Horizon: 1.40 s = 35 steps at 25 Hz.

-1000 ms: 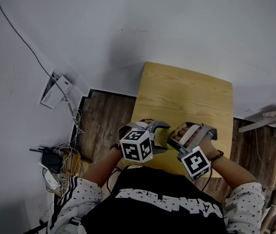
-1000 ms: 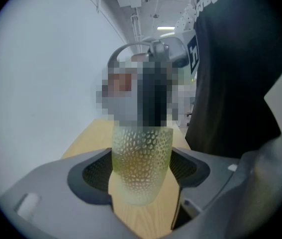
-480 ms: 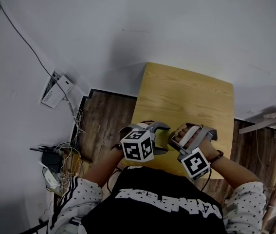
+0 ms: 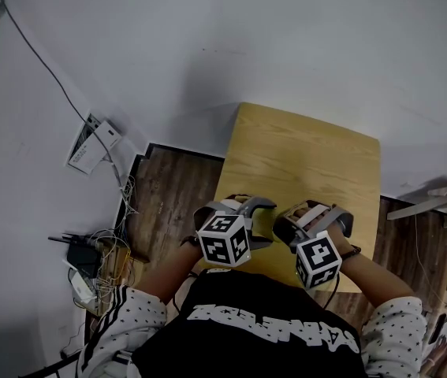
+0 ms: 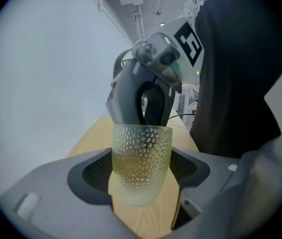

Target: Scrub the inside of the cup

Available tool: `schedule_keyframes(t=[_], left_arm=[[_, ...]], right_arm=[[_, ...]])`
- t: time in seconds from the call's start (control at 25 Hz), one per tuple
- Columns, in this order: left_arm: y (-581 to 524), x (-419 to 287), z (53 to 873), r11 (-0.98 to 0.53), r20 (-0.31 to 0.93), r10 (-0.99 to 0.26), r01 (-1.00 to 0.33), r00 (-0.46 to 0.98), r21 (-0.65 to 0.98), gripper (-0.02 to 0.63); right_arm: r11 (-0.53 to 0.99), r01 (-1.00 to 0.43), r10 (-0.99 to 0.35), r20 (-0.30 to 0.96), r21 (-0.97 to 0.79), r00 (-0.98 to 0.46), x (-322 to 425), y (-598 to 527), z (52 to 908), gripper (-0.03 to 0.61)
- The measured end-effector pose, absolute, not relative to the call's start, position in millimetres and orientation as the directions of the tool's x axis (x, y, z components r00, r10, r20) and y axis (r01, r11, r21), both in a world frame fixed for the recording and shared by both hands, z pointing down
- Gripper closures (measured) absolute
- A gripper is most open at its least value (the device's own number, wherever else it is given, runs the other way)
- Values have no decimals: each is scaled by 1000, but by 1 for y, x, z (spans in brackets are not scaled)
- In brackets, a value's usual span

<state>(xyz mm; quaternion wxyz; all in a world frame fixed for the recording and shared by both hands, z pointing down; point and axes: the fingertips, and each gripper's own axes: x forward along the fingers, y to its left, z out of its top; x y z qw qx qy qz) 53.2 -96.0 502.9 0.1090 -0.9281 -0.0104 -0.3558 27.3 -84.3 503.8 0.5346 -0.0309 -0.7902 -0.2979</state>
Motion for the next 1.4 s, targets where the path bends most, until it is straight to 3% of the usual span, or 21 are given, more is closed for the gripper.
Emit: schedule_keyframes(t=[0.32,0.72,0.96,1.4], left_arm=[[-101,56,501,-968,658,-115,65,744,-243,256],[-102,56,495,-948,653,-159,71,740,-311,258],[-103,57,494,-924,649,-188,91,737,-371,258],[-100,58,495,-887,655,-210,141,726,-441,258]], right_arm=[[924,188,-217,860,334,-463,28,-88,502,551],[992,-123,-97,800,29,-592,23,-89,491,551],[937,-277,-34,736,-212,-676,25,-93,488,552],[717,-377,22,560,-586,-828,27,-92,483,552]])
